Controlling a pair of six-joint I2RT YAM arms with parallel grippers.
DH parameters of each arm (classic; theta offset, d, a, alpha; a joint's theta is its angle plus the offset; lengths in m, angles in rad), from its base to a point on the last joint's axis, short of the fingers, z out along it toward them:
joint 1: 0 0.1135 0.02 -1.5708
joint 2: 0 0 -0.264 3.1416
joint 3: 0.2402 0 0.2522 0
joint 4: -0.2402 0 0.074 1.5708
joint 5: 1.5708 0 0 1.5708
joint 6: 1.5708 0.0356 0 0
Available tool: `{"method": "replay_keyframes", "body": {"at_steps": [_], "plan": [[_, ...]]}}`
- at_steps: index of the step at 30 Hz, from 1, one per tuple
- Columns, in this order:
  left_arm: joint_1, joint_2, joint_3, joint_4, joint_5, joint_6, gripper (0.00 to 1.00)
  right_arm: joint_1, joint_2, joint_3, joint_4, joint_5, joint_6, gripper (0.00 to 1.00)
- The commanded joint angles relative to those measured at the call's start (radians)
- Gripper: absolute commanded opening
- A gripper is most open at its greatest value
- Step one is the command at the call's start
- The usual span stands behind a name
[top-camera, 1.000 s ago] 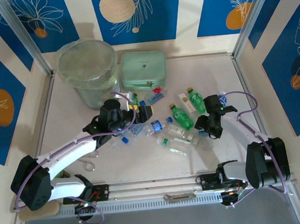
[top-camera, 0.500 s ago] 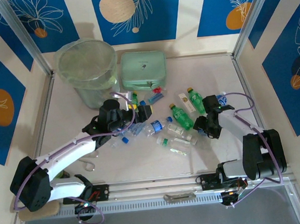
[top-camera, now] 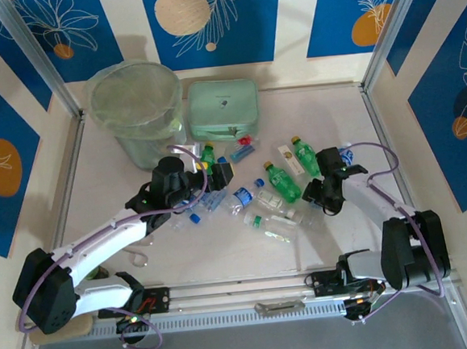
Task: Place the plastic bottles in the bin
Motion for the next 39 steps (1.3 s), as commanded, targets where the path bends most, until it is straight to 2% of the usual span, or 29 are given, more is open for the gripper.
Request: {"method": "replay_keyframes", "body": {"at_steps": [1, 5, 9, 13, 18, 22, 28, 39], "plan": [[-0.008, -0.011, 0.001, -0.024, -0.026, -0.005, 1.0, 0.007, -0.06, 0.025, -0.028, -0.03, -0.008, 0.55], [-0.007, 0.014, 0.02, -0.016, 0.009, -0.005, 1.0, 0.027, -0.128, 0.078, -0.016, -0.079, -0.007, 0.54], [-0.008, 0.054, 0.046, 0.029, 0.106, 0.006, 1.0, 0.06, -0.163, 0.115, 0.082, -0.161, 0.035, 0.53], [-0.008, 0.099, 0.065, 0.072, 0.206, 0.006, 1.0, 0.124, -0.125, 0.176, 0.181, -0.186, 0.107, 0.52], [-0.023, 0.125, 0.096, 0.051, 0.272, 0.033, 1.0, 0.232, -0.025, 0.282, 0.272, -0.211, 0.15, 0.51], [-0.037, 0.127, 0.109, 0.011, 0.271, 0.073, 1.0, 0.308, 0.072, 0.384, 0.294, -0.246, 0.159, 0.51], [-0.051, 0.134, 0.101, 0.006, 0.263, 0.074, 1.0, 0.392, 0.152, 0.443, 0.345, -0.262, 0.197, 0.51], [-0.055, 0.168, 0.099, -0.003, 0.249, 0.06, 1.0, 0.444, 0.18, 0.446, 0.404, -0.3, 0.244, 0.5]]}}
